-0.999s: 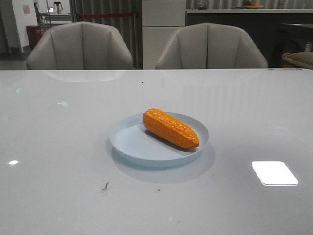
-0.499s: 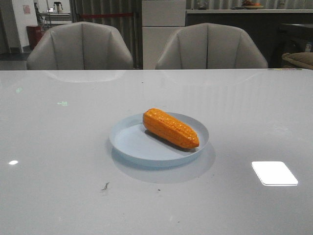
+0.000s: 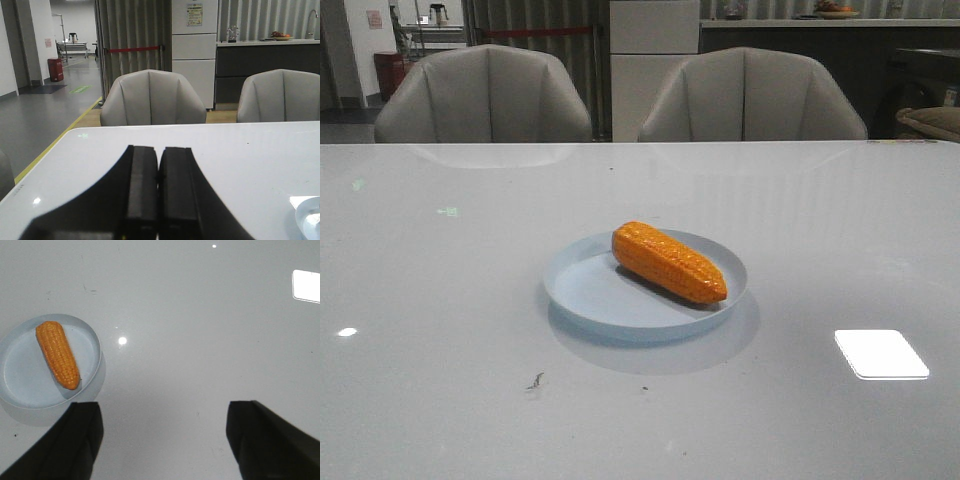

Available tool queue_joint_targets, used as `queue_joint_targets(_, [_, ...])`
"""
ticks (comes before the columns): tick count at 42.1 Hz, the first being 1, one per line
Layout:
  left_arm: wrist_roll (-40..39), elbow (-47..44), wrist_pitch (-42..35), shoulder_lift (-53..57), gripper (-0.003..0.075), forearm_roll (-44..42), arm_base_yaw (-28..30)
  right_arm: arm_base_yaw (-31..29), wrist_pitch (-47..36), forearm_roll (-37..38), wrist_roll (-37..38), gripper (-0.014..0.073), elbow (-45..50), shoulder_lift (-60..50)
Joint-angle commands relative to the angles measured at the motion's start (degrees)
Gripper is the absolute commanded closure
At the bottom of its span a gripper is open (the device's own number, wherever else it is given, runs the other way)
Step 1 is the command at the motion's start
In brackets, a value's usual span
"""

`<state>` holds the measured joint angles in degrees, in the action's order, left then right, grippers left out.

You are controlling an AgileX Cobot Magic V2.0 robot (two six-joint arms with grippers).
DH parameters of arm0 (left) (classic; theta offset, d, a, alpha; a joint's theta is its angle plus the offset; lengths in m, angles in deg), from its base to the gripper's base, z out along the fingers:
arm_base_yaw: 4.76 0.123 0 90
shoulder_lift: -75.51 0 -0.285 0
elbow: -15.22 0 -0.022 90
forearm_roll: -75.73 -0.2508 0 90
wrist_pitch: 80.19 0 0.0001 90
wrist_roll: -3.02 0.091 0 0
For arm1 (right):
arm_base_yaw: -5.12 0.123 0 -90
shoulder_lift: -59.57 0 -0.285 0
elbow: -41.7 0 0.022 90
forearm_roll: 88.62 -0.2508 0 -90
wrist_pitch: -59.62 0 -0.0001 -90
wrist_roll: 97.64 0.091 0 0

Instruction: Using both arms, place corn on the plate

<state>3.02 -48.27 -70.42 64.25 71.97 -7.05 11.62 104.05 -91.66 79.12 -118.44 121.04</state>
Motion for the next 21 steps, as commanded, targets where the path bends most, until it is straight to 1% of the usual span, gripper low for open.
queue_joint_targets(1, [0.0,-1.5,-5.2,1.6,0.0625,0.7,0.0,-0.4,-4.2,0.1,-0.2,-0.0022,-1.5,-0.4])
queue_joint_targets(7, [0.0,-6.6,-5.2,5.3,0.0625,0.9,0.0,-0.4,-4.2,0.1,-0.2,-0.0022,-1.5,-0.4])
queue_joint_targets(21, [0.0,-15.3,-8.6,5.1,0.0626,0.9,-0.1,-0.4,-4.0,0.1,-0.2,-0.0022,-1.5,-0.4])
